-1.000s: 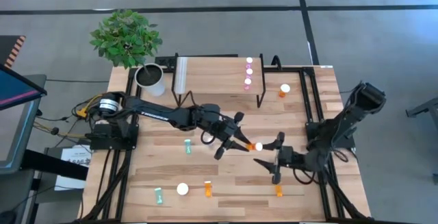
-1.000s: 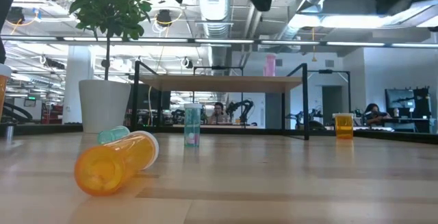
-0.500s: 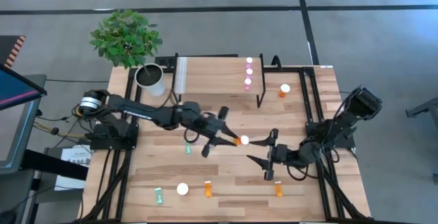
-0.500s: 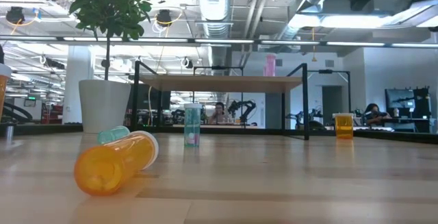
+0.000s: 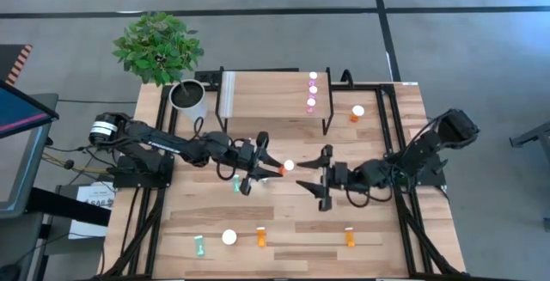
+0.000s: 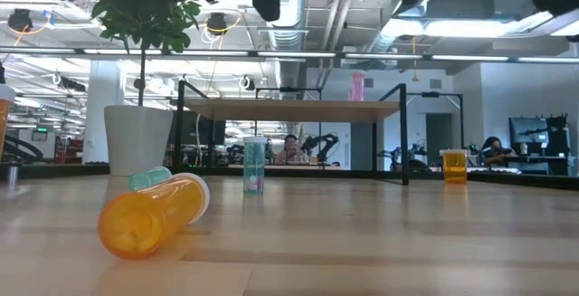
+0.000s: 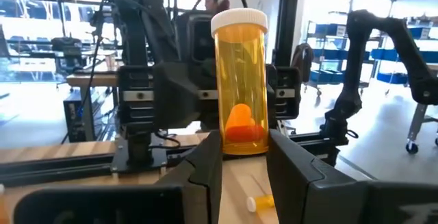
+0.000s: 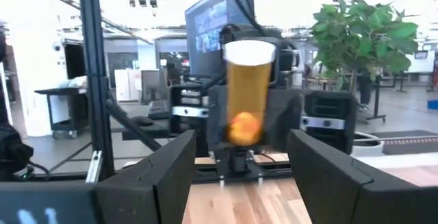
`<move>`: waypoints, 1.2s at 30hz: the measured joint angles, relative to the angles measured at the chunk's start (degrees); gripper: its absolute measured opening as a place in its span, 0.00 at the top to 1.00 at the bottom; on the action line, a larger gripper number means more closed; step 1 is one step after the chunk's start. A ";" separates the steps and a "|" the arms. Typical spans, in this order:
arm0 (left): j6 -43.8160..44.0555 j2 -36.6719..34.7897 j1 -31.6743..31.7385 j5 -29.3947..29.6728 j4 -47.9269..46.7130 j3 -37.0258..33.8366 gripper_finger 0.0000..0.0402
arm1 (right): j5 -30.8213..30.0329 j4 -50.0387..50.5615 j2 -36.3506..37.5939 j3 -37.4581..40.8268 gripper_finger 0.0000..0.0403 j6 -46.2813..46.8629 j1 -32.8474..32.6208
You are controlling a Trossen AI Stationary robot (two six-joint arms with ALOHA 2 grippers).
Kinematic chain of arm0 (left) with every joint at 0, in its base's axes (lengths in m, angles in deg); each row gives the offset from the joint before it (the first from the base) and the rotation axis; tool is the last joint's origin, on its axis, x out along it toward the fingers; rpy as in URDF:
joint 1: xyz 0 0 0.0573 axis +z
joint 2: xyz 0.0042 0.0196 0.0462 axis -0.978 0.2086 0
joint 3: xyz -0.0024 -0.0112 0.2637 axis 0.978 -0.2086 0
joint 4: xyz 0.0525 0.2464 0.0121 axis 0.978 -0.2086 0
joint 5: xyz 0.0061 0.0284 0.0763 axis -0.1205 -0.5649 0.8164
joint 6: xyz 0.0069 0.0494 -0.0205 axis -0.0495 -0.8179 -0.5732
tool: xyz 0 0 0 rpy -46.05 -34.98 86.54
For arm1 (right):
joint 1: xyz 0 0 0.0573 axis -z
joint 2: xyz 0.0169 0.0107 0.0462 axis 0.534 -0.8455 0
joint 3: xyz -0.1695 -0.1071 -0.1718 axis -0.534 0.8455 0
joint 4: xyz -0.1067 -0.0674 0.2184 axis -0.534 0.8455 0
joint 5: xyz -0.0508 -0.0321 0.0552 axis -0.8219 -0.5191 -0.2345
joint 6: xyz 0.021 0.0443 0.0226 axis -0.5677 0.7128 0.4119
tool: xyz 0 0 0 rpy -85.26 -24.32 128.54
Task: Pick and place medicine bottles onto shelf by color
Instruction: Put the middle orange pill bottle on the shelf
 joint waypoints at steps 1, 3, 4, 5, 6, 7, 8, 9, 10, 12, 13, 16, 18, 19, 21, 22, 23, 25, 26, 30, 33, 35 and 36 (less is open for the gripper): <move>-0.03 0.00 -0.15 0.02 0.00 -0.03 0.82 | 0.68 0.71 0.00 -0.31 0.37 0.72 0.76; -0.07 0.00 -0.42 -0.01 0.00 -0.05 0.82 | 2.25 1.53 0.00 -0.82 0.37 1.93 2.10; -0.14 0.00 -0.52 -0.01 0.02 -0.05 0.82 | 3.00 2.06 0.00 -1.12 0.37 2.34 2.66; -0.38 0.00 -0.62 -0.03 0.02 -0.05 0.82 | 3.18 2.59 0.00 -1.38 0.37 2.80 3.08; -0.63 0.00 -0.72 -0.02 0.02 -0.05 0.82 | 3.23 2.97 0.00 -1.56 0.37 3.24 3.42; -0.74 0.00 -0.82 -0.01 0.04 -0.05 0.82 | 3.38 3.17 0.00 -1.72 0.37 3.32 3.60; -0.76 0.01 -0.86 0.01 0.13 -0.05 0.82 | 3.70 3.12 0.00 -1.79 0.37 3.36 3.86; -0.80 0.00 -0.86 0.16 0.25 -0.05 0.82 | 4.52 3.10 0.00 -1.91 0.37 3.42 3.89; -0.90 0.01 -0.86 0.65 0.29 -0.05 0.82 | 5.55 3.09 0.00 -1.97 0.37 3.63 3.89; -1.12 0.02 -0.86 1.99 0.28 -0.05 0.82 | 7.46 3.09 0.00 -1.97 0.37 4.42 3.86; -1.14 0.02 -0.86 2.65 0.28 -0.05 0.81 | 7.78 3.10 0.00 -1.97 0.37 4.84 3.79; -1.43 0.04 -0.84 2.99 0.85 -0.05 0.79 | 7.89 3.41 0.00 -1.97 0.37 6.28 3.79; -1.57 0.04 -0.84 3.00 1.66 -0.05 0.78 | 7.86 3.56 0.00 -1.97 0.37 6.80 3.78; -1.55 0.04 -0.84 3.00 1.94 -0.05 0.78 | 7.86 3.51 0.00 -1.97 0.37 6.82 3.78; -1.55 0.04 -0.86 3.00 2.20 -0.05 0.77 | 7.86 3.43 0.00 -1.97 0.37 6.84 3.78; -1.53 0.04 -0.86 3.00 2.24 -0.05 0.77 | 7.86 3.41 0.00 -1.97 0.37 6.92 3.86; -1.53 0.04 -0.86 3.00 2.23 -0.05 0.77 | 7.86 3.41 0.00 -1.97 0.37 6.97 4.11; -1.19 0.04 -0.86 3.00 2.23 -0.05 0.77 | 7.82 3.59 0.00 -2.21 0.37 7.09 4.56; -1.11 0.04 -0.86 2.99 2.23 -0.05 0.77 | 7.79 3.79 0.00 -2.42 0.37 7.31 4.68; -1.07 0.04 -0.86 2.98 2.18 -0.05 0.77 | 7.80 7.17 0.00 -4.29 0.37 7.41 5.20; -1.09 0.04 -0.86 2.98 1.99 -0.05 0.77 | 7.82 9.18 0.00 -5.98 0.37 6.99 5.20; -1.09 0.07 -0.86 2.98 1.88 -0.05 0.77 | 7.82 9.86 0.00 -6.53 0.37 6.55 5.20; -1.09 0.07 -0.86 2.98 1.79 -0.05 0.77 | 7.82 9.84 0.00 -6.62 0.37 6.56 5.20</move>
